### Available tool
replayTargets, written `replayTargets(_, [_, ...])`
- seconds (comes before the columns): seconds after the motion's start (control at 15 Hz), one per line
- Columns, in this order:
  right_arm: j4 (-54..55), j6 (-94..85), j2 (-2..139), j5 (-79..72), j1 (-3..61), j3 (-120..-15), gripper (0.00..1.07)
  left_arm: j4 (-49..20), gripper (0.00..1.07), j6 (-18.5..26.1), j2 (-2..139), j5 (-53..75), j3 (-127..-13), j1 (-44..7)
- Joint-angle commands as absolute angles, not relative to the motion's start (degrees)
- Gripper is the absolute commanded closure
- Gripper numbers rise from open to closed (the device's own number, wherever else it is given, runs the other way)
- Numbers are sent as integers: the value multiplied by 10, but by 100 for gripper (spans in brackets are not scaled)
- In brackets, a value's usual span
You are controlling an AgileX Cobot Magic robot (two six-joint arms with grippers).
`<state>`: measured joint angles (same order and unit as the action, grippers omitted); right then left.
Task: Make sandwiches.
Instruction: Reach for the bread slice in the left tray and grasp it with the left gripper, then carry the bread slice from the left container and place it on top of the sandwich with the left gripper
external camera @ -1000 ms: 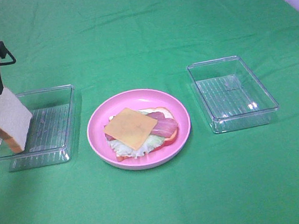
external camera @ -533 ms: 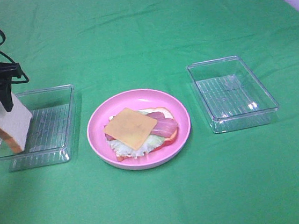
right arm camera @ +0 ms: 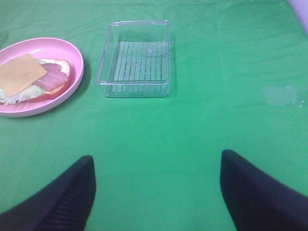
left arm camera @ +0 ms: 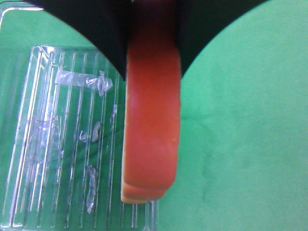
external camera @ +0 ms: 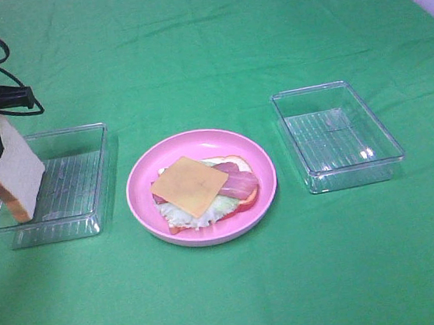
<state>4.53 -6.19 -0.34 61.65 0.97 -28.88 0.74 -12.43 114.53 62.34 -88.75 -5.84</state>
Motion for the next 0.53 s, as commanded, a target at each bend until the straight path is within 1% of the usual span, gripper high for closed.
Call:
replayTargets(0.07, [46, -60, -10, 609, 6, -288, 38, -33, 107, -107, 1117, 610, -887, -58])
replayTargets(0.13, [46, -60, -10, 609, 6, -288, 38, -33, 107, -107, 1117, 610, -887, -58])
replayTargets(0.2, [46, -60, -10, 609, 6, -288, 38, -58, 107, -95, 1103, 601, -887, -58])
replayTargets(0.27, [46, -60, -10, 609, 6, -288, 38, -102, 107, -75, 1087, 589, -887, -58])
replayTargets(0.33, [47, -60, -10, 609, 6, -288, 38, -171, 107, -39, 1070, 576, -887, -59])
replayTargets(0.4, [47, -60, -10, 609, 6, -288, 38, -222, 107, -6, 1065, 572, -887, -61])
replayTargets(0.47, [47, -60, -10, 609, 6, -288, 38, -323, 107, 66, 1063, 576, -886, -69])
replayTargets(0.53, [47, -60, -10, 609, 6, -288, 38, -366, 107, 96, 1066, 577, -886, -78])
